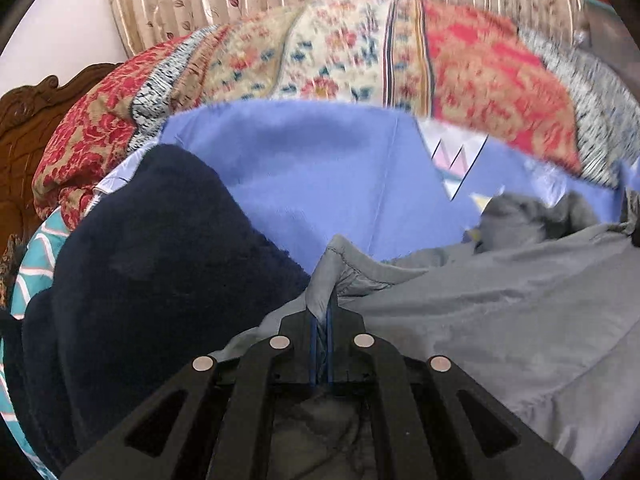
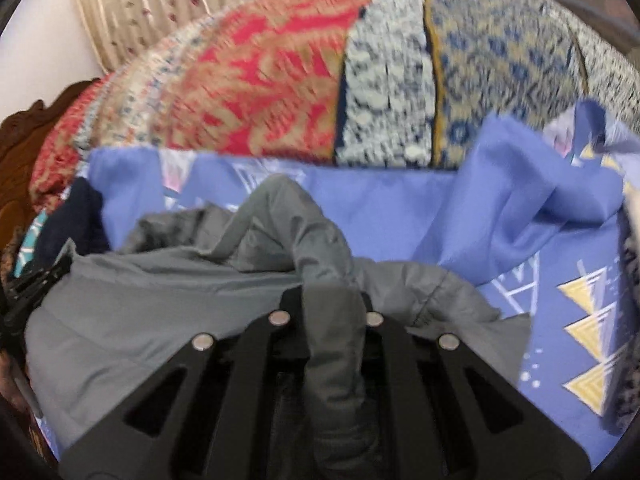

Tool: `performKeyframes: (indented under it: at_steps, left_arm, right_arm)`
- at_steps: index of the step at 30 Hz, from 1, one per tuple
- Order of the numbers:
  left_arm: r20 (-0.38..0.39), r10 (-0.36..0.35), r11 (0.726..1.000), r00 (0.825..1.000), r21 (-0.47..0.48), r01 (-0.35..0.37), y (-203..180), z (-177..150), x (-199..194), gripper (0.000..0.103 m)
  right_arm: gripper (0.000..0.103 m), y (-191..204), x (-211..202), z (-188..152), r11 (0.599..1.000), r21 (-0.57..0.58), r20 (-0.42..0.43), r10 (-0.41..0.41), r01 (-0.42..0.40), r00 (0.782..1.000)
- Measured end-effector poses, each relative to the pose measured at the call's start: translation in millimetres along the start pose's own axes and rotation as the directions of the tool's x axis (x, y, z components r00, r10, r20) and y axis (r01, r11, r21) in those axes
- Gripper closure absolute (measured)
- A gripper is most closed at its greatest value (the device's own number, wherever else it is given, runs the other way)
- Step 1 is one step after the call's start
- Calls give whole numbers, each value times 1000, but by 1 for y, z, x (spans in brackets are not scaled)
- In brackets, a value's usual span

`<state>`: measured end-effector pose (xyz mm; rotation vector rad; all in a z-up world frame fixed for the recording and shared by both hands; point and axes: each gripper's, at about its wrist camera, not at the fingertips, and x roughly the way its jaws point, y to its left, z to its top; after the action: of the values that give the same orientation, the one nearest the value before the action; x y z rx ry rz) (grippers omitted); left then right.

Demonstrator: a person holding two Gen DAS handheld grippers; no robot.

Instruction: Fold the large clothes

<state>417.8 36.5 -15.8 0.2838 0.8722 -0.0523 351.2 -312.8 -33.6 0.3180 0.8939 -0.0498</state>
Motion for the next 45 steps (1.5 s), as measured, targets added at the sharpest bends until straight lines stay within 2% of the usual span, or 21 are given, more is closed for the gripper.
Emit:
performKeyframes:
  at_steps: [3,6,8,10,11,13,15,17,20,23,25,27,28,33,39,45]
  left_arm:
    - [-33,36,999,999,32,-35,-12,0,21,77]
    - [-56,76,994,996,84,-72,-25,-4,40,76]
    - [-52,100,990,994,107,-94,-32,-7,48,76]
    - [-54,128,985,990,123,-121,-37,-12,55,76]
    - [-52,139,983,989,131,-131,-40,-13,56,76]
    - [-47,158,978,986,142,-150,-43,-16,57,76]
    - [-45,157,979,987,137,-150,-42,-17,56,76]
    - [-47,151,981,987,132,-144,-41,-17,57,76]
    - [-49,147,982,988,130,-139,-41,-16,57,76]
    - [-50,144,982,988,128,-136,-42,-17,57,76]
    - [-51,142,983,989,127,-134,-42,-17,57,76]
    - [-52,138,983,989,126,-131,-41,-17,57,76]
    - [-53,135,984,989,126,-128,-41,-17,57,76]
    - [-63,109,989,992,104,-102,-36,-15,60,76]
    - [-71,100,991,992,93,-93,-35,-15,62,76]
    - [-72,98,992,993,89,-92,-34,-17,63,76]
  right_arm:
    - [94,-2,18,-1,1000,-4,-24,-24,24,999]
    - [78,-8,38,-3,999,22,-78,-21,23,997]
    - [75,-11,42,-3,999,41,-101,-8,12,995]
    - [65,-12,40,-1,998,58,-104,10,-4,995]
    - [62,-15,31,0,997,73,-87,12,-6,996]
    - [41,-24,-2,-1,992,122,31,14,-18,999]
    - [40,-30,-32,-3,989,148,137,-20,-1,990]
    - [40,-22,-69,-7,992,123,253,-69,39,965]
    - [40,12,-88,-12,1000,16,298,-16,12,954]
    - [40,57,-76,-23,989,-117,205,112,-89,972]
    - [40,85,-63,-32,970,-203,140,165,-135,976]
    - [41,107,-44,-41,953,-278,86,150,-121,985]
    - [41,111,-30,-43,954,-288,65,112,-89,992]
    - [40,77,10,-37,988,-132,-16,79,-81,997]
    - [40,73,31,-41,989,-133,-39,60,-64,997]
    - [40,67,45,-45,992,-93,-64,75,-81,995]
